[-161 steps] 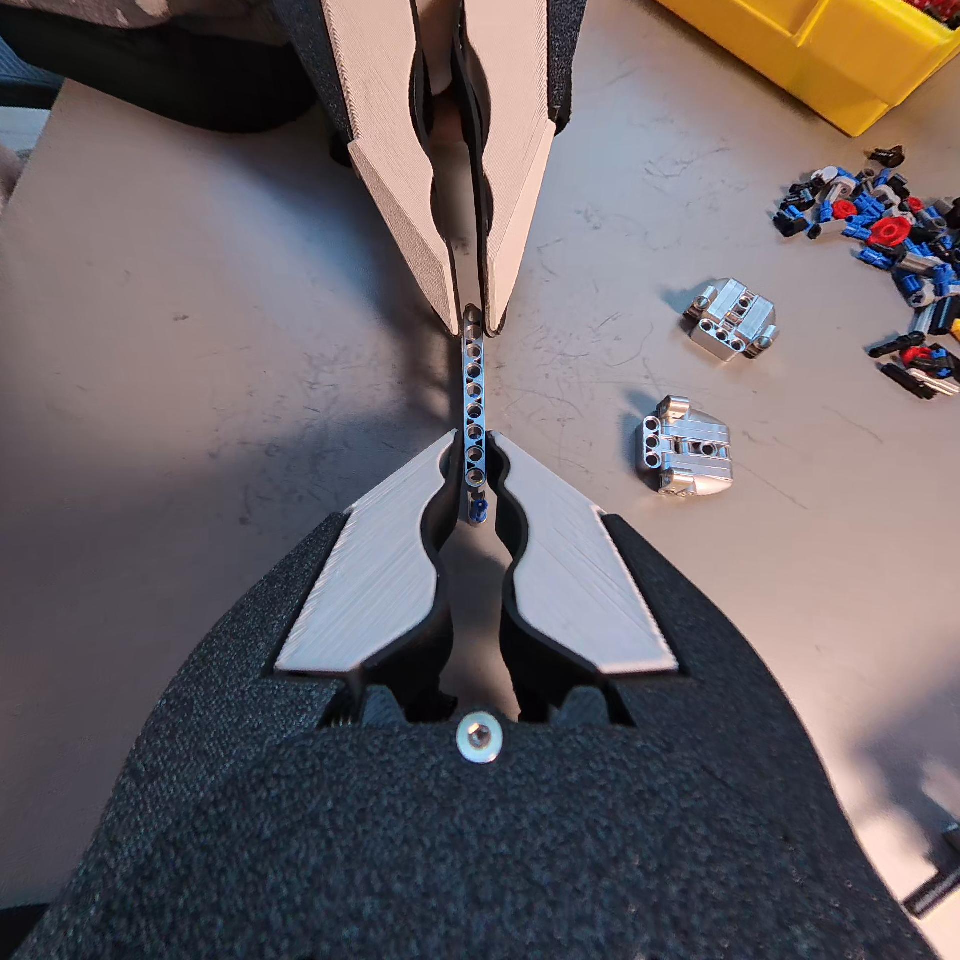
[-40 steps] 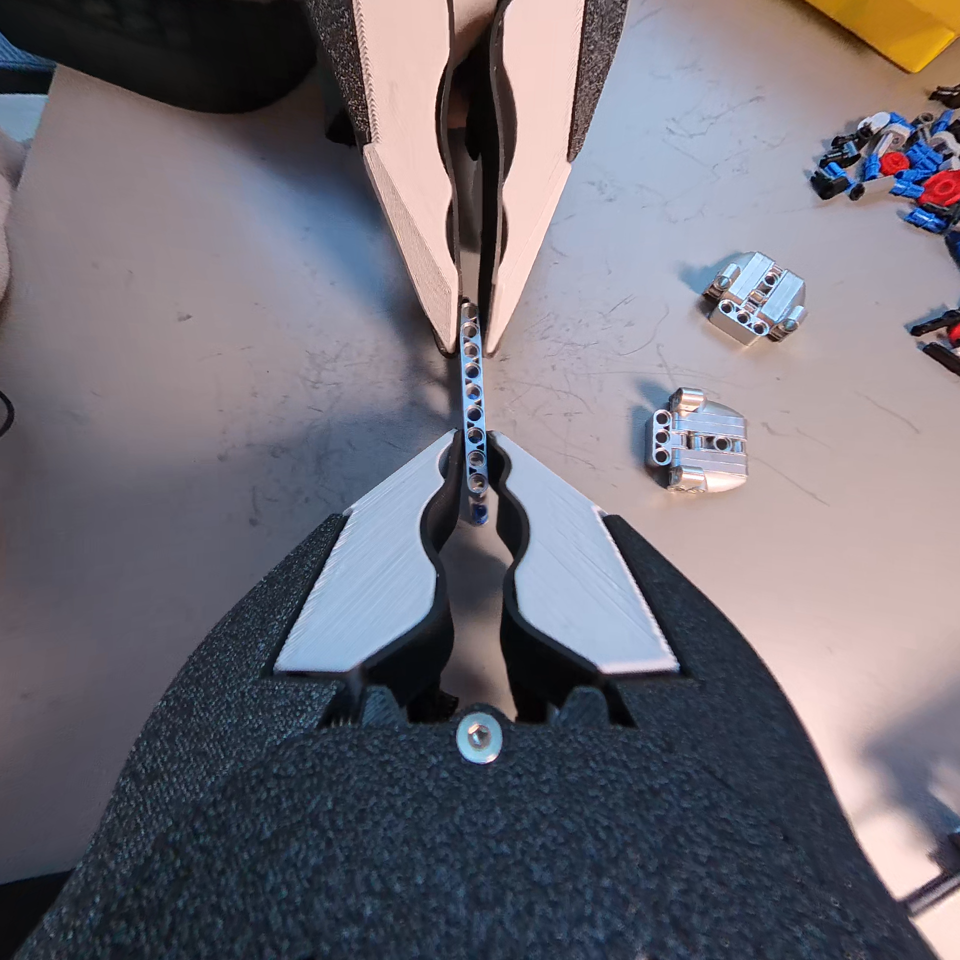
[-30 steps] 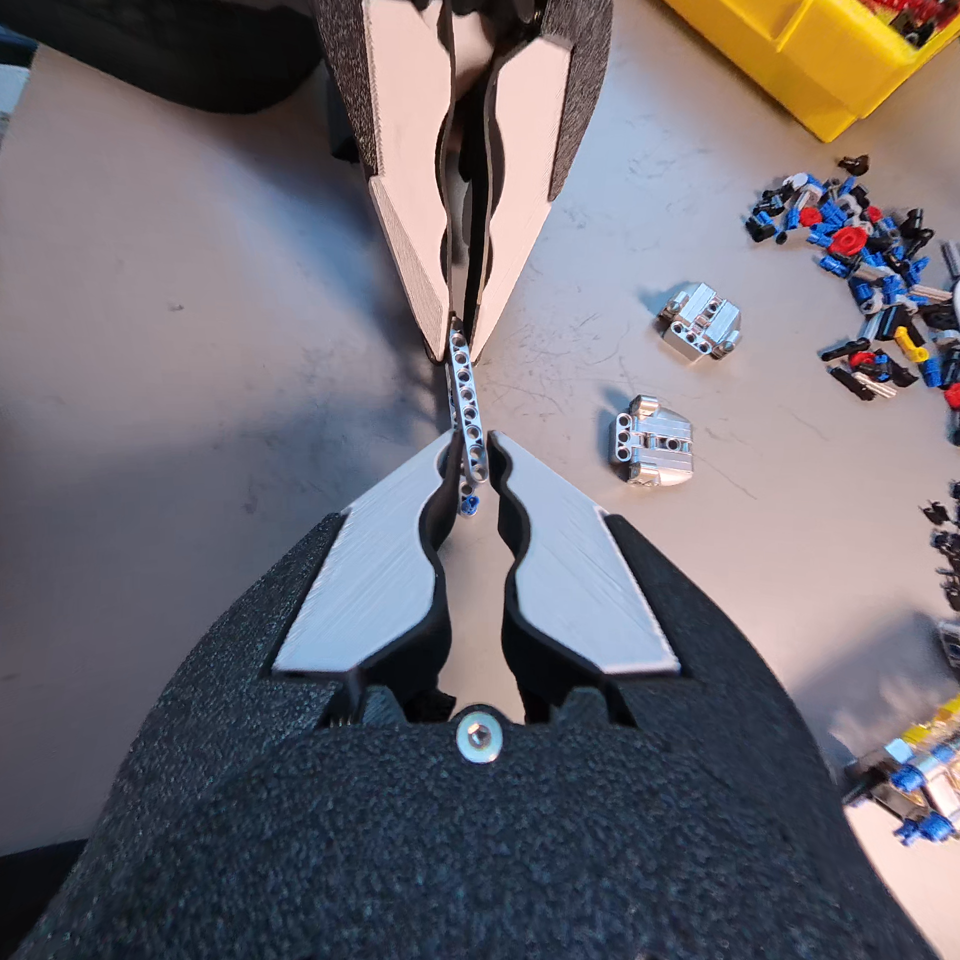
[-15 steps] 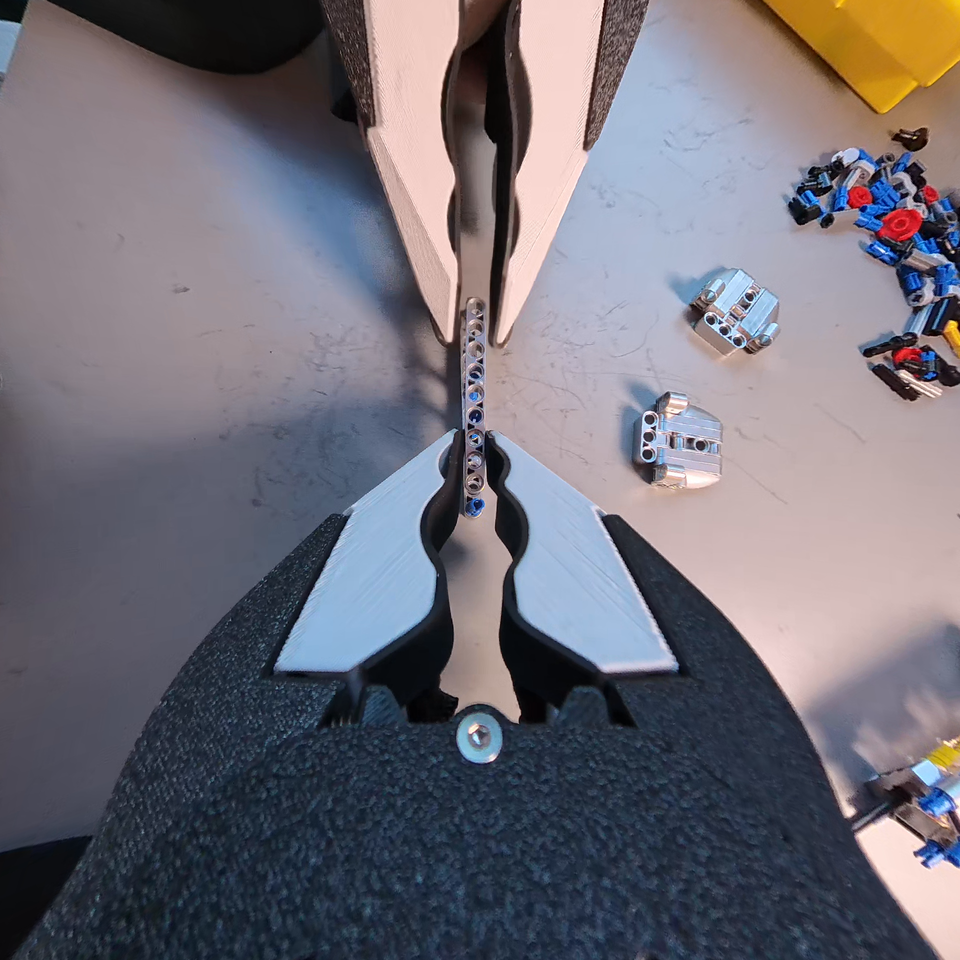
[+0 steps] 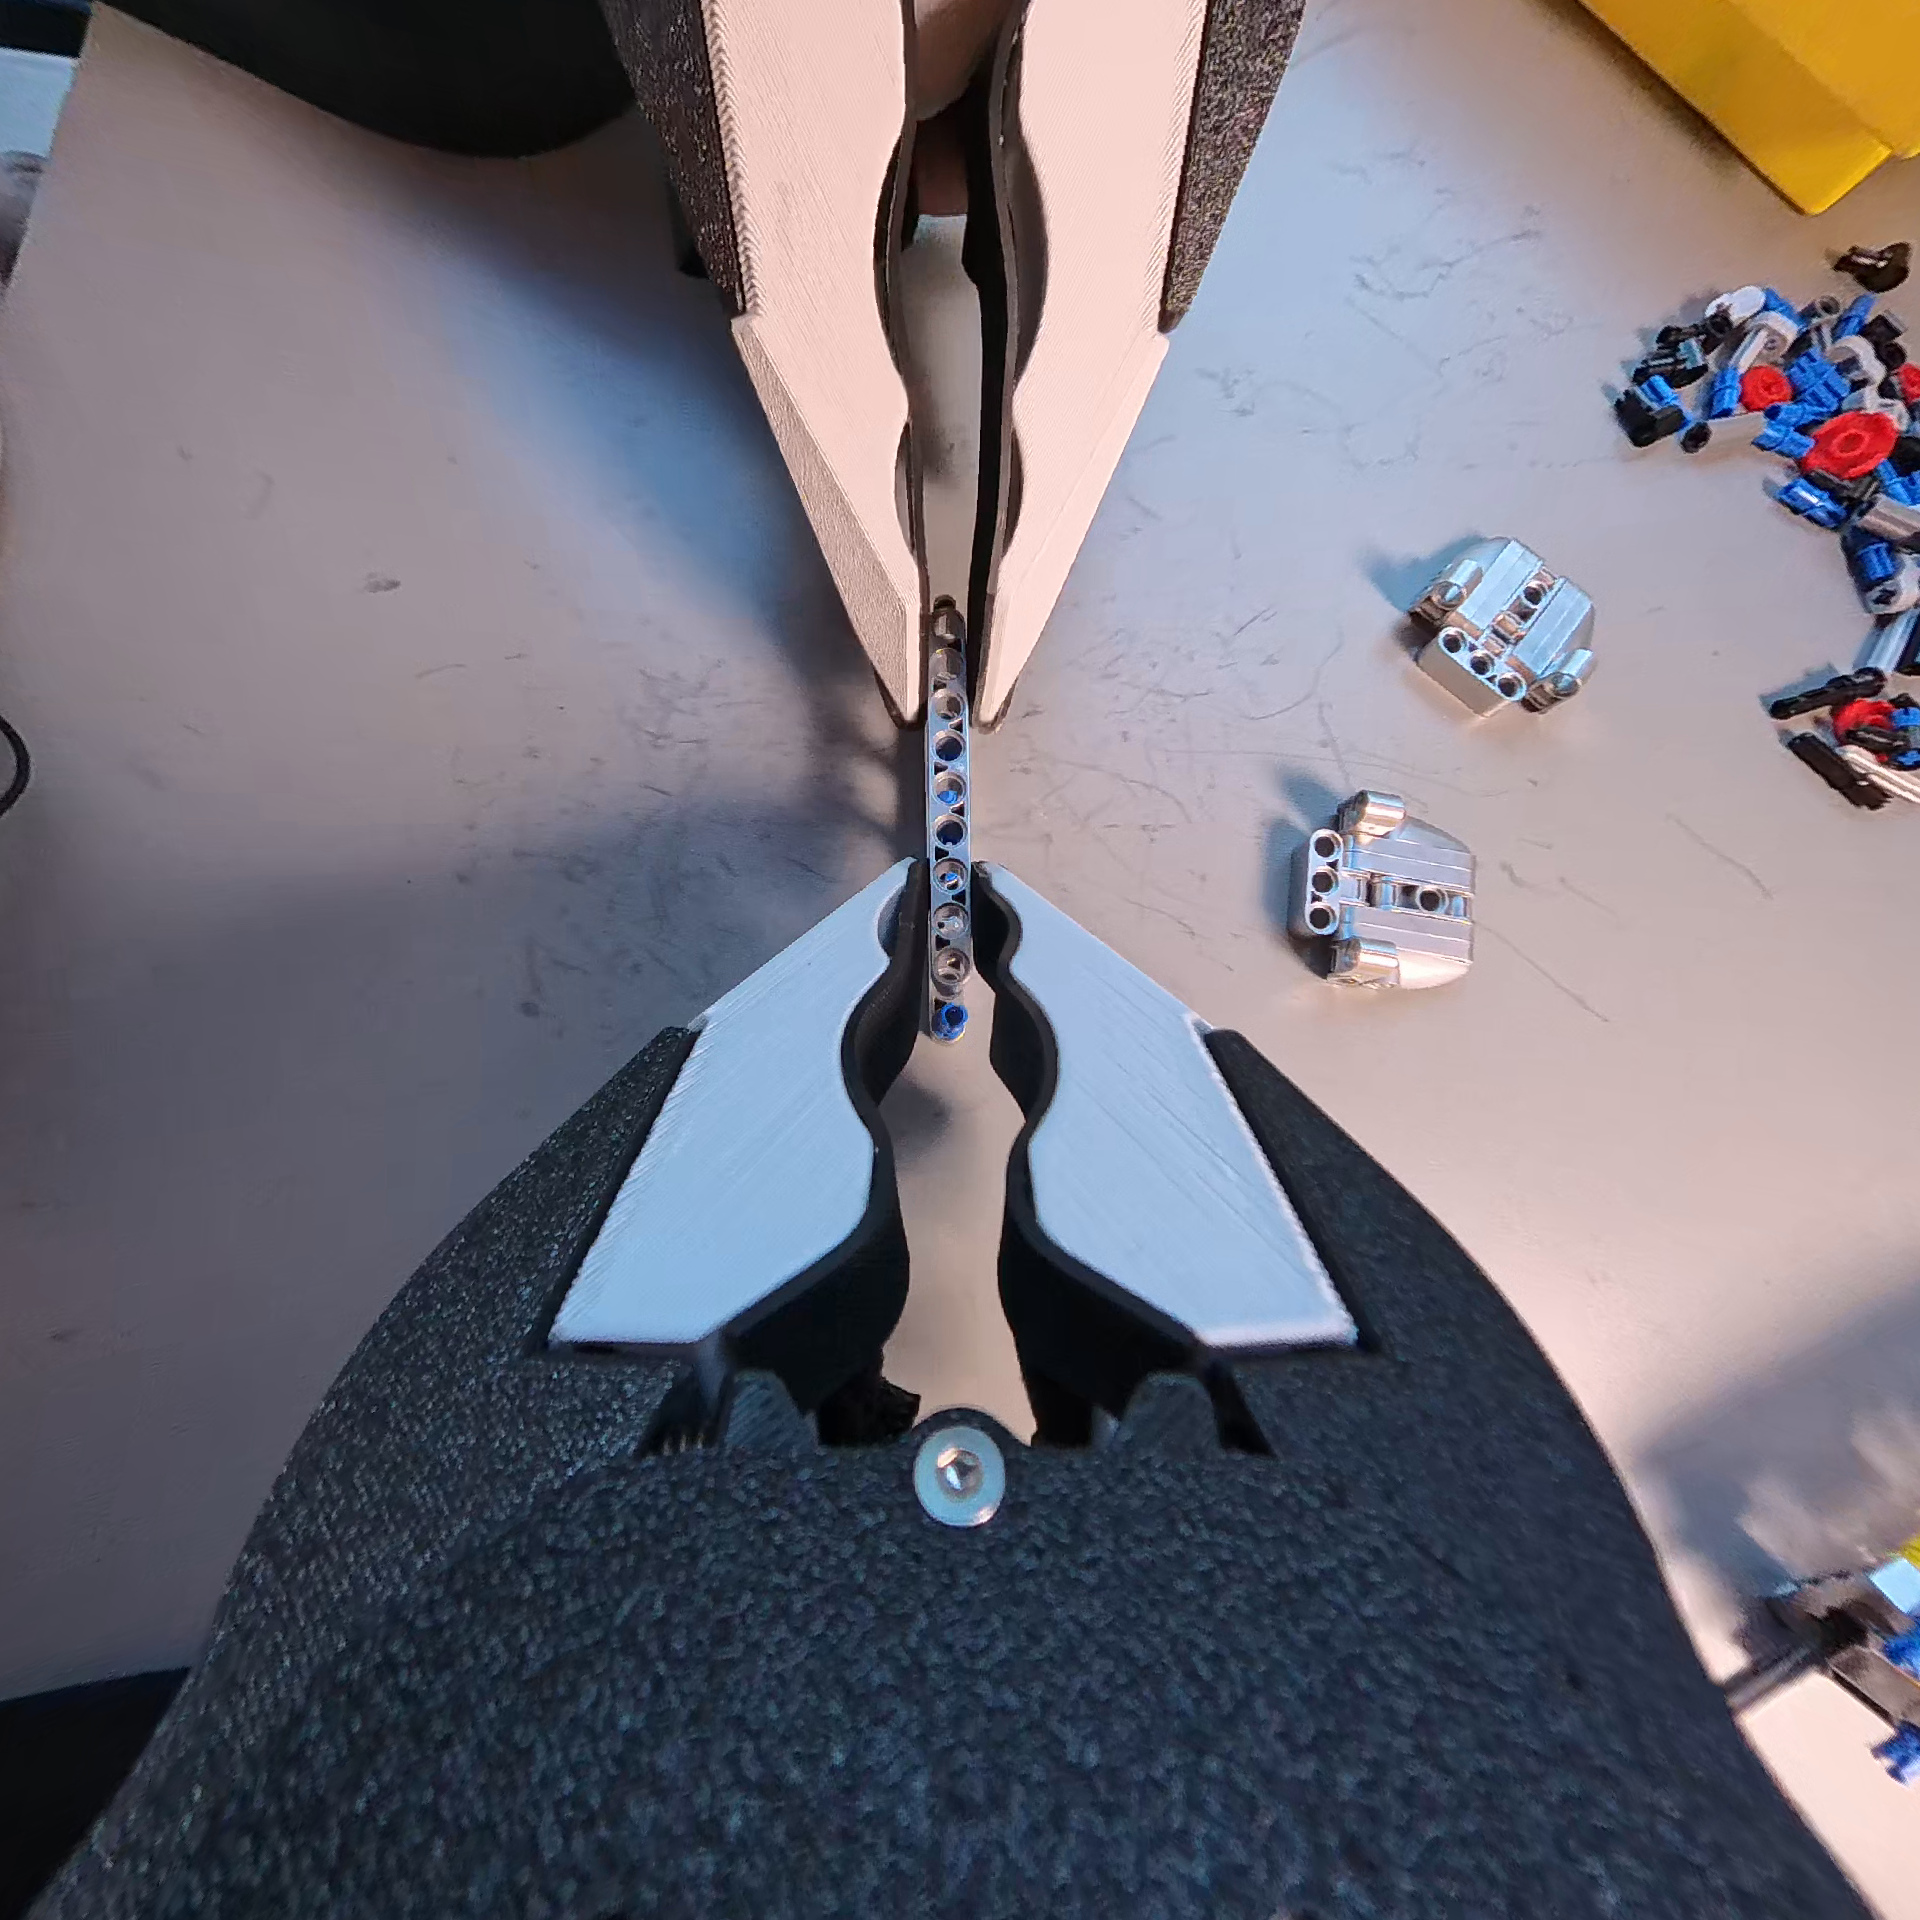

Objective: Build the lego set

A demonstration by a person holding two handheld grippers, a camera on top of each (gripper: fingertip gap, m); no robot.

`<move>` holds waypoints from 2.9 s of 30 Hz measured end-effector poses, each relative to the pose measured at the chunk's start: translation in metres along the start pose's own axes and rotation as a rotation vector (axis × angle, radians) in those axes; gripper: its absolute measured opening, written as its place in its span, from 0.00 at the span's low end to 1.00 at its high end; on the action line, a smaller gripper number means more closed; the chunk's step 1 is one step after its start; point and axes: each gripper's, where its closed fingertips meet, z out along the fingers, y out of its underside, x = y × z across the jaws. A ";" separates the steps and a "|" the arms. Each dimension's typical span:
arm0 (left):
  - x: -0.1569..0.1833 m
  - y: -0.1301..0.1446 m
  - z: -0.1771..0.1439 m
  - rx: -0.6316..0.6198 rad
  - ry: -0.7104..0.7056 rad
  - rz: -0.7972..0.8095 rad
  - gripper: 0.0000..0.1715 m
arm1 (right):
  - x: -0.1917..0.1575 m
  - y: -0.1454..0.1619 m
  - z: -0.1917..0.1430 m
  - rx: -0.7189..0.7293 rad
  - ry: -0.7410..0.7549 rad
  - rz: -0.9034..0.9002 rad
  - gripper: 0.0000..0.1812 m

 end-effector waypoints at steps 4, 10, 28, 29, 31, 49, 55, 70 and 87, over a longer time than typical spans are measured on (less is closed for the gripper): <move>0.004 0.002 0.004 -0.036 -0.008 0.033 0.03 | -0.004 0.002 0.004 -0.006 -0.015 -0.007 0.03; 0.006 0.009 0.012 -0.082 -0.003 0.050 0.02 | -0.008 0.007 0.009 -0.030 -0.040 -0.003 0.03; 0.013 0.008 0.015 -0.108 0.033 0.037 0.03 | -0.011 -0.006 -0.007 0.005 -0.013 -0.012 0.00; 0.013 0.008 0.015 -0.104 0.034 0.033 0.03 | -0.010 -0.006 -0.007 -0.004 -0.007 -0.017 0.00; 0.013 0.008 0.016 -0.093 0.036 0.030 0.03 | -0.010 -0.006 -0.007 -0.027 -0.001 -0.023 0.00; 0.016 -0.006 0.002 -0.014 0.005 0.033 0.00 | -0.012 -0.005 -0.003 -0.069 0.020 -0.009 0.00; 0.016 -0.012 -0.004 0.022 -0.004 0.041 0.00 | -0.003 -0.012 -0.024 -0.027 0.062 0.008 0.02; 0.013 -0.001 0.000 -0.056 0.013 0.041 0.03 | -0.017 0.001 -0.007 -0.168 0.004 -0.002 0.03; 0.019 0.011 0.013 -0.178 0.031 0.057 0.02 | -0.021 0.008 0.008 -0.224 -0.046 -0.010 0.02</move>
